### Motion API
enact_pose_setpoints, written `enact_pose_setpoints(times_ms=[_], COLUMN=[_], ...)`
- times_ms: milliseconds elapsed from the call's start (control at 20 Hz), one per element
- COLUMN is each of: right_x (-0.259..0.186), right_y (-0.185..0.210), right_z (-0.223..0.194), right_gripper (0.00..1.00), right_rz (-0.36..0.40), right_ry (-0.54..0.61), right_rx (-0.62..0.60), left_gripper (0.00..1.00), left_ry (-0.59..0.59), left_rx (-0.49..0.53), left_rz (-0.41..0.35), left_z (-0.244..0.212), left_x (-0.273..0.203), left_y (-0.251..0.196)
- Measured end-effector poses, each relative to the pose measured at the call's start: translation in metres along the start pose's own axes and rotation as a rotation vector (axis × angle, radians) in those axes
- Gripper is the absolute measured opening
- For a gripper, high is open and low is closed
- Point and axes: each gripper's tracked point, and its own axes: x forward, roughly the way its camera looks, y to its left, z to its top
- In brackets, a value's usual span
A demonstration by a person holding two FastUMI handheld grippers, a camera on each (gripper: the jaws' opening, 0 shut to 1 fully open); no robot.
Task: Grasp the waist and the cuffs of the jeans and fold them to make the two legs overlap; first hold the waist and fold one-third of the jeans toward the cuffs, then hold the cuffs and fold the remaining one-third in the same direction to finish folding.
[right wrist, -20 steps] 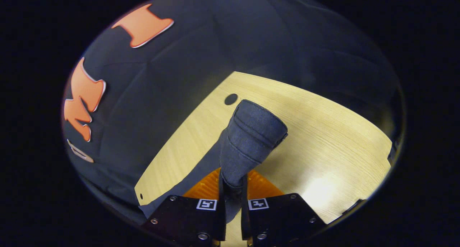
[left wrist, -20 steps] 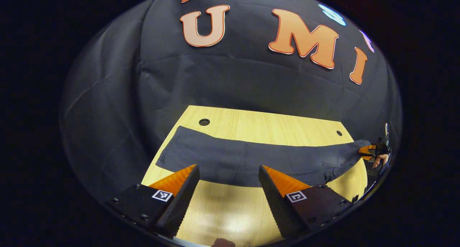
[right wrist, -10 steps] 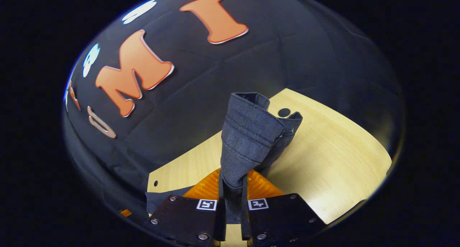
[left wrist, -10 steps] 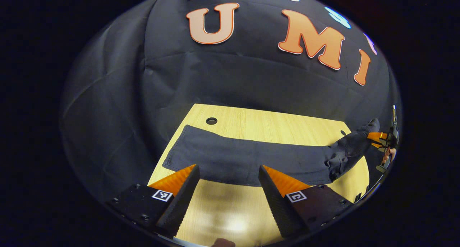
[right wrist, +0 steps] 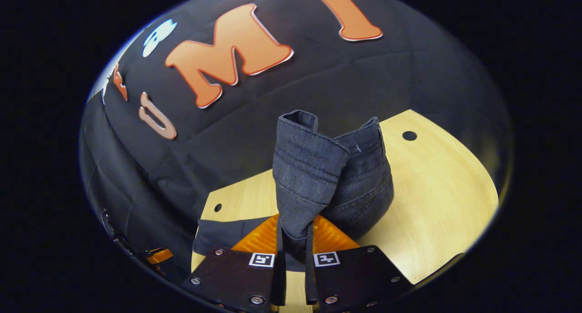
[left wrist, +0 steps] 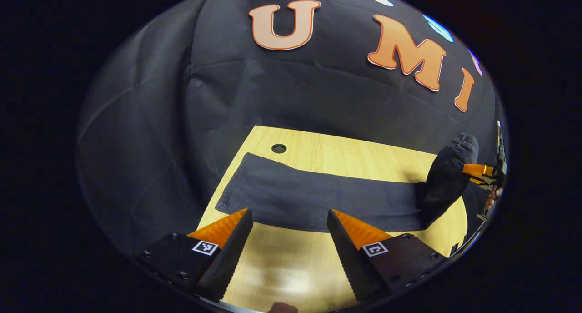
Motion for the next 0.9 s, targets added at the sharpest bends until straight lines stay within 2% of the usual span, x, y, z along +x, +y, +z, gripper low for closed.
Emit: enact_pose_setpoints(times_ms=[350, 650, 900], right_x=[0.043, 0.077, 0.104], right_y=[0.068, 0.101, 0.108], right_z=[-0.048, -0.095, -0.129], right_gripper=[0.17, 0.17, 0.18], right_rz=[0.046, 0.032, -0.042], right_ry=[0.093, 0.173, 0.235], right_rx=[-0.097, -0.207, -0.303], left_gripper=[0.98, 0.98, 0.98], left_ry=[0.018, 0.051, 0.082], left_rx=[-0.048, -0.091, -0.092], left_rz=[0.034, 0.066, 0.064], left_z=[-0.012, -0.027, -0.038], left_x=[0.001, 0.011, 0.023], left_y=[0.035, 0.074, 0.090])
